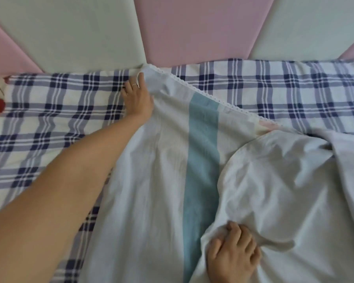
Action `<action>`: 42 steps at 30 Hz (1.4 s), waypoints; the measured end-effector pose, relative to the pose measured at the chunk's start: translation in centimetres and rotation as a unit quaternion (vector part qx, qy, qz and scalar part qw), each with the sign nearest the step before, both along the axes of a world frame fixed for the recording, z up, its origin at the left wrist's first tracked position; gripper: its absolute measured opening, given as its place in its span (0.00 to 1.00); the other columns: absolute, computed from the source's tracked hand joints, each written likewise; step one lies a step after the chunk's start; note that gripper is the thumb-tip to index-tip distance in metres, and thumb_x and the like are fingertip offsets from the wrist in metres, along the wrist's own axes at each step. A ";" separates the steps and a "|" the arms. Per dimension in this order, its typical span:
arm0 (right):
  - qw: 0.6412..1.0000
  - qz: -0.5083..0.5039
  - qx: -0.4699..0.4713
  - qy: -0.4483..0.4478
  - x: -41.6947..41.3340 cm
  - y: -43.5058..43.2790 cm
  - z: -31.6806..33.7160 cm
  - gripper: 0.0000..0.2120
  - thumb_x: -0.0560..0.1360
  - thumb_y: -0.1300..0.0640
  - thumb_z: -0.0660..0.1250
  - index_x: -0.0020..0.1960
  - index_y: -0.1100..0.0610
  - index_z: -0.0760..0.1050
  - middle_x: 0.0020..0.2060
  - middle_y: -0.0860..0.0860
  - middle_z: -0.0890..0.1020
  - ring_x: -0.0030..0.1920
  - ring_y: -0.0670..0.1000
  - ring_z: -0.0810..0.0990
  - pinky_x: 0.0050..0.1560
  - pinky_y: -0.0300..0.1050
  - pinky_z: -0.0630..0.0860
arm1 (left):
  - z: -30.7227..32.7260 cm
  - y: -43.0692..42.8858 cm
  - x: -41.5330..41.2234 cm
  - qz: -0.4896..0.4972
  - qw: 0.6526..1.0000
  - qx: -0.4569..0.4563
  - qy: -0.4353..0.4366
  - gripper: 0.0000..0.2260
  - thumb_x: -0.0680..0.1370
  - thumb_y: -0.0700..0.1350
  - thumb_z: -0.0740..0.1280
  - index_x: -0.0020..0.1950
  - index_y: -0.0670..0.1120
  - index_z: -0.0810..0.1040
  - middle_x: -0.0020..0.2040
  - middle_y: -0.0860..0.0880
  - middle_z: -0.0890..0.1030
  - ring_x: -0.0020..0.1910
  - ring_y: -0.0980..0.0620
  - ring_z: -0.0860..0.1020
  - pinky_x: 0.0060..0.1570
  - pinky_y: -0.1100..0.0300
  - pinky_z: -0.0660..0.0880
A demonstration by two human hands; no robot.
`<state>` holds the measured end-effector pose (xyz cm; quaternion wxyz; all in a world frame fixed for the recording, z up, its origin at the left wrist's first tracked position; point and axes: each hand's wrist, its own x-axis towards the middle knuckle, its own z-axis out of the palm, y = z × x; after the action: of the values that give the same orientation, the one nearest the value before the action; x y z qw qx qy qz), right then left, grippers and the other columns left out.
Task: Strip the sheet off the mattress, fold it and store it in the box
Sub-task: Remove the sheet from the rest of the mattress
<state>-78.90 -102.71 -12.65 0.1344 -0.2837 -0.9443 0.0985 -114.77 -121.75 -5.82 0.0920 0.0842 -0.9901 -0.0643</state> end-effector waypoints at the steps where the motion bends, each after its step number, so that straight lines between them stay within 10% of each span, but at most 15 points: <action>1: 1.000 0.009 0.009 -0.011 0.3 0.0 0.1 0.24 0.62 0.49 0.56 0.52 0.59 0.77 0.49 0.59 0.77 0.46 0.60 0.74 0.52 0.56 0.68 | -0.3 0.2 1.9 -0.034 0.999 -0.005 -0.004 0.26 0.78 0.44 0.61 0.74 0.44 0.57 0.73 0.40 0.60 0.71 0.40 0.60 0.67 0.45 0.57; 6: 0.997 0.030 0.015 -0.067 0.6 0.5 0.4 0.25 0.63 0.49 0.55 0.55 0.59 0.74 0.51 0.59 0.75 0.51 0.60 0.71 0.55 0.57 0.65 | -3.2 -1.7 15.4 -0.293 0.950 -0.074 -0.086 0.23 0.78 0.58 0.51 0.72 0.53 0.64 0.77 0.46 0.56 0.75 0.41 0.54 0.67 0.39 0.50; 11: 0.998 0.034 0.028 -0.046 0.9 0.4 0.1 0.24 0.63 0.49 0.56 0.55 0.58 0.74 0.51 0.59 0.75 0.51 0.60 0.72 0.55 0.56 0.64 | -5.6 -7.1 15.6 -0.065 0.983 -0.015 -0.170 0.28 0.78 0.66 0.44 0.76 0.61 0.42 0.78 0.54 0.42 0.76 0.43 0.43 0.67 0.31 0.41; 16: 0.998 0.040 0.025 -0.033 1.0 0.4 0.0 0.23 0.64 0.49 0.55 0.54 0.59 0.73 0.50 0.59 0.75 0.50 0.60 0.73 0.54 0.56 0.64 | -3.0 -6.1 15.9 0.085 0.951 0.294 -0.038 0.34 0.76 0.49 0.68 0.76 0.43 0.55 0.69 0.42 0.69 0.66 0.43 0.70 0.64 0.49 0.67; 21: 0.999 0.037 0.020 -0.028 1.3 0.3 0.2 0.20 0.64 0.51 0.56 0.52 0.58 0.73 0.48 0.58 0.74 0.49 0.59 0.72 0.53 0.55 0.64 | 1.1 -10.4 18.8 0.054 0.863 0.431 -0.257 0.18 0.70 0.40 0.75 0.59 0.42 0.77 0.53 0.45 0.80 0.47 0.49 0.79 0.46 0.58 0.75; 24: 0.998 0.030 0.030 -0.035 1.3 0.4 0.3 0.18 0.65 0.51 0.56 0.50 0.58 0.72 0.46 0.57 0.74 0.47 0.59 0.72 0.52 0.55 0.63 | 1.3 -12.0 20.2 0.040 0.867 0.417 -0.270 0.16 0.71 0.43 0.74 0.57 0.43 0.77 0.47 0.48 0.80 0.47 0.48 0.79 0.43 0.60 0.73; 27: 0.999 0.032 0.036 -0.018 1.4 0.4 -0.2 0.17 0.65 0.51 0.57 0.49 0.58 0.72 0.45 0.57 0.74 0.46 0.59 0.73 0.52 0.55 0.63 | -1.1 -12.7 21.6 0.056 0.965 0.239 -0.092 0.07 0.75 0.39 0.69 0.51 0.41 0.75 0.45 0.43 0.77 0.49 0.39 0.77 0.38 0.56 0.68; 30: 0.999 0.032 0.040 0.006 1.5 0.3 -0.5 0.16 0.65 0.51 0.57 0.49 0.58 0.72 0.44 0.58 0.74 0.46 0.60 0.73 0.51 0.55 0.63 | -1.2 -10.5 24.9 0.084 0.987 0.135 0.036 0.13 0.76 0.37 0.65 0.61 0.41 0.71 0.59 0.38 0.73 0.58 0.38 0.72 0.51 0.47 0.70; 37: 0.999 0.039 0.007 0.006 1.8 0.5 -0.1 0.17 0.68 0.50 0.55 0.49 0.59 0.71 0.47 0.59 0.74 0.48 0.59 0.72 0.52 0.54 0.62 | -3.8 -8.0 48.5 -0.066 0.995 0.030 -0.065 0.22 0.79 0.50 0.57 0.72 0.46 0.67 0.71 0.41 0.65 0.69 0.40 0.64 0.63 0.41 0.65; 42: 0.997 0.071 -0.009 -0.010 2.6 0.5 0.9 0.25 0.70 0.43 0.50 0.55 0.58 0.72 0.53 0.57 0.75 0.55 0.59 0.72 0.56 0.53 0.63 | -5.8 -9.8 49.6 -0.092 0.992 0.001 -0.091 0.26 0.77 0.54 0.50 0.74 0.49 0.64 0.74 0.44 0.63 0.73 0.43 0.61 0.68 0.44 0.58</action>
<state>-76.30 -102.25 -11.80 0.1154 -0.2180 -0.9624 0.1137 -65.19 -131.58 -11.65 -0.0049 -0.0014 -0.9979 -0.0653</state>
